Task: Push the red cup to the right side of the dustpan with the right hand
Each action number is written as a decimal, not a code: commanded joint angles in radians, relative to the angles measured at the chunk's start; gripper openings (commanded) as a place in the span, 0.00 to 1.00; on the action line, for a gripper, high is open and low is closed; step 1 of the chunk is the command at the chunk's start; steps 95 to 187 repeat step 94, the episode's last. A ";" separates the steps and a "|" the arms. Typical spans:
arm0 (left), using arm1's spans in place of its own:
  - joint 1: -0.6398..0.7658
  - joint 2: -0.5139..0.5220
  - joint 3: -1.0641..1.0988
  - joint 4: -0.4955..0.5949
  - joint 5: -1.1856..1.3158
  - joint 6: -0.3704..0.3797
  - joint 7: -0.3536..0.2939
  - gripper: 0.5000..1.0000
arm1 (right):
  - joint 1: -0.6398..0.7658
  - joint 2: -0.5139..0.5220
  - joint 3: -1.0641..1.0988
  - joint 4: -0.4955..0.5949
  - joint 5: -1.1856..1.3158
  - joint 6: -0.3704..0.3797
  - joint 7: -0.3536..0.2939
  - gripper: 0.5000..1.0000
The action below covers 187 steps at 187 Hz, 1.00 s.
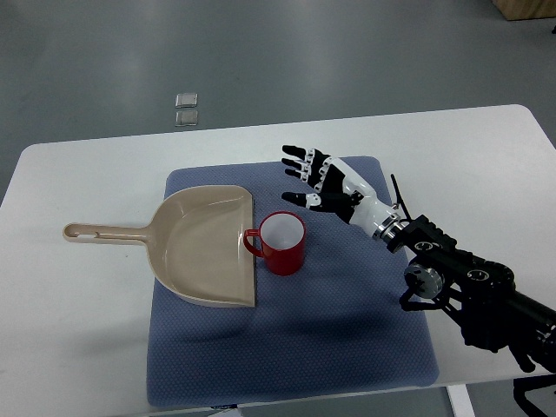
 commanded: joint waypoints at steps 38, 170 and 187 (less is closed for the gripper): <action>0.000 0.000 0.002 -0.002 0.000 0.000 0.000 1.00 | 0.024 -0.068 0.055 -0.004 0.487 0.055 -0.160 0.87; 0.000 0.000 0.002 0.000 0.002 0.000 0.000 1.00 | 0.022 -0.073 0.081 -0.020 0.544 0.119 -0.157 0.87; 0.000 0.000 0.002 0.000 0.002 0.000 0.000 1.00 | 0.022 -0.073 0.081 -0.020 0.544 0.119 -0.157 0.87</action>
